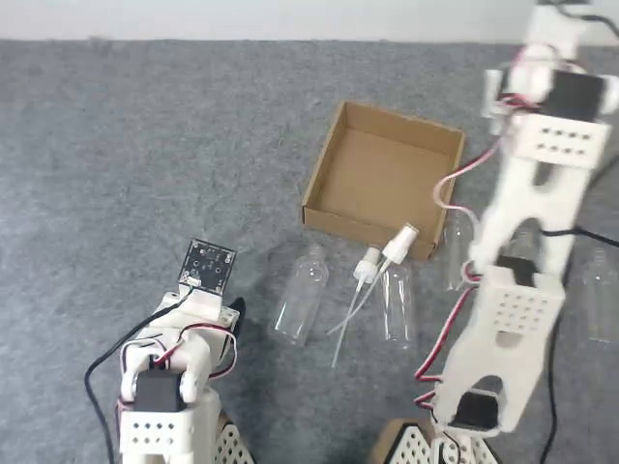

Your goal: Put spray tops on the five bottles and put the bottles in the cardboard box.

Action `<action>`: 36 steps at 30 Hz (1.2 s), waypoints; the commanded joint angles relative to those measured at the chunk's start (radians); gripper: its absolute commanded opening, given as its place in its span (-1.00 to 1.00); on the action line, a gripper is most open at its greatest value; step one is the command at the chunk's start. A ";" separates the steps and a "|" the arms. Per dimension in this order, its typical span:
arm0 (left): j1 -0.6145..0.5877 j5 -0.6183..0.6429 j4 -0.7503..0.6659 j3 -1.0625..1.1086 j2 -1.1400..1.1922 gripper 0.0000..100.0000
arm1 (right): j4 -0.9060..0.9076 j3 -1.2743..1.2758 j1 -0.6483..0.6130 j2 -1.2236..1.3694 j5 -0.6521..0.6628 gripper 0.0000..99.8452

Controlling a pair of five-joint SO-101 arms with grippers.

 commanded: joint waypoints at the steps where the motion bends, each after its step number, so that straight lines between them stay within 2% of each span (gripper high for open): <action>1: -0.064 -0.006 -0.005 -0.008 -0.021 -0.64 | 0.042 -0.014 -0.186 -0.134 -0.072 -0.98; 8: -0.216 -0.008 -0.035 -0.008 -0.021 -0.64 | 0.031 0.130 -0.519 -0.142 -0.146 -0.99; 15: -0.226 -0.008 -0.035 -0.008 -0.021 -0.64 | -0.030 0.137 -0.733 -0.033 -0.232 -0.99; 22: -0.226 -0.008 -0.032 -0.008 -0.021 -0.64 | -0.170 0.133 -0.776 0.180 -0.311 -0.99; 32: -0.224 -0.008 -0.029 -0.008 -0.021 -0.64 | -0.199 0.132 -0.776 0.360 -0.318 -0.98; 36: -0.224 -0.008 -0.028 -0.008 -0.021 -0.64 | -0.199 0.132 -0.776 0.383 -0.321 -0.77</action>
